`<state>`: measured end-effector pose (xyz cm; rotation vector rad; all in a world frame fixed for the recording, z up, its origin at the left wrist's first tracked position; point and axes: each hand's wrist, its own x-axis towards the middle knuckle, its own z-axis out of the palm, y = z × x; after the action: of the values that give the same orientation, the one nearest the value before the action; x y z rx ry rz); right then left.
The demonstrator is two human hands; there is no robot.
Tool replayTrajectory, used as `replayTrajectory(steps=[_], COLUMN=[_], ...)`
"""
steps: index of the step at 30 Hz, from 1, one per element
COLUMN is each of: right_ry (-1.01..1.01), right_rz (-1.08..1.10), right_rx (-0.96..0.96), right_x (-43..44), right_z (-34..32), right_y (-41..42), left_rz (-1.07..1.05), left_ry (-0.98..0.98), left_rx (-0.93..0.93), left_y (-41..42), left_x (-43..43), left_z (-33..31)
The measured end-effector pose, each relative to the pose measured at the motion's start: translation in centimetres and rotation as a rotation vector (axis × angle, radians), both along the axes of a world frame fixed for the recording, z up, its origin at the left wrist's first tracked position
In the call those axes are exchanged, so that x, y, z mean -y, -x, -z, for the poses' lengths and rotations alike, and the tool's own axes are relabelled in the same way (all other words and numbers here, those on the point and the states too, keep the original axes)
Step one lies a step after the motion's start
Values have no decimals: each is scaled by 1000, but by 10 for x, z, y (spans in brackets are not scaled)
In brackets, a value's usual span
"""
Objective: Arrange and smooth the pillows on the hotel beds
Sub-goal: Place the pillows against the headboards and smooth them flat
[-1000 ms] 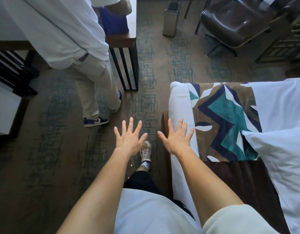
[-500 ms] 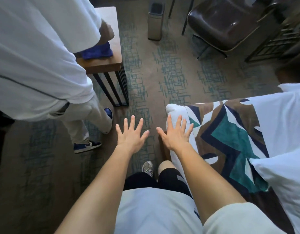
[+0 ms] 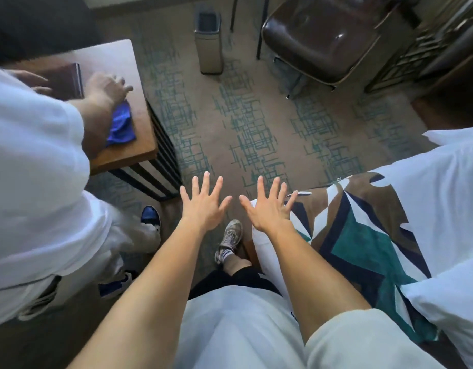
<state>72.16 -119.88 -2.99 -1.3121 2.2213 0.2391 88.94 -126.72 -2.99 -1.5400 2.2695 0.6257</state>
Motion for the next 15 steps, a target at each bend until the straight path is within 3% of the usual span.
replayTrajectory(steps=[15], right_ry=[-14], right_rz=[344], right_rx=[38], right_x=[151], right_z=[2], right_y=[124], left_rz=[315], left_ry=[10], left_rx=[29], left_y=[148], left_x=[194], left_z=[7])
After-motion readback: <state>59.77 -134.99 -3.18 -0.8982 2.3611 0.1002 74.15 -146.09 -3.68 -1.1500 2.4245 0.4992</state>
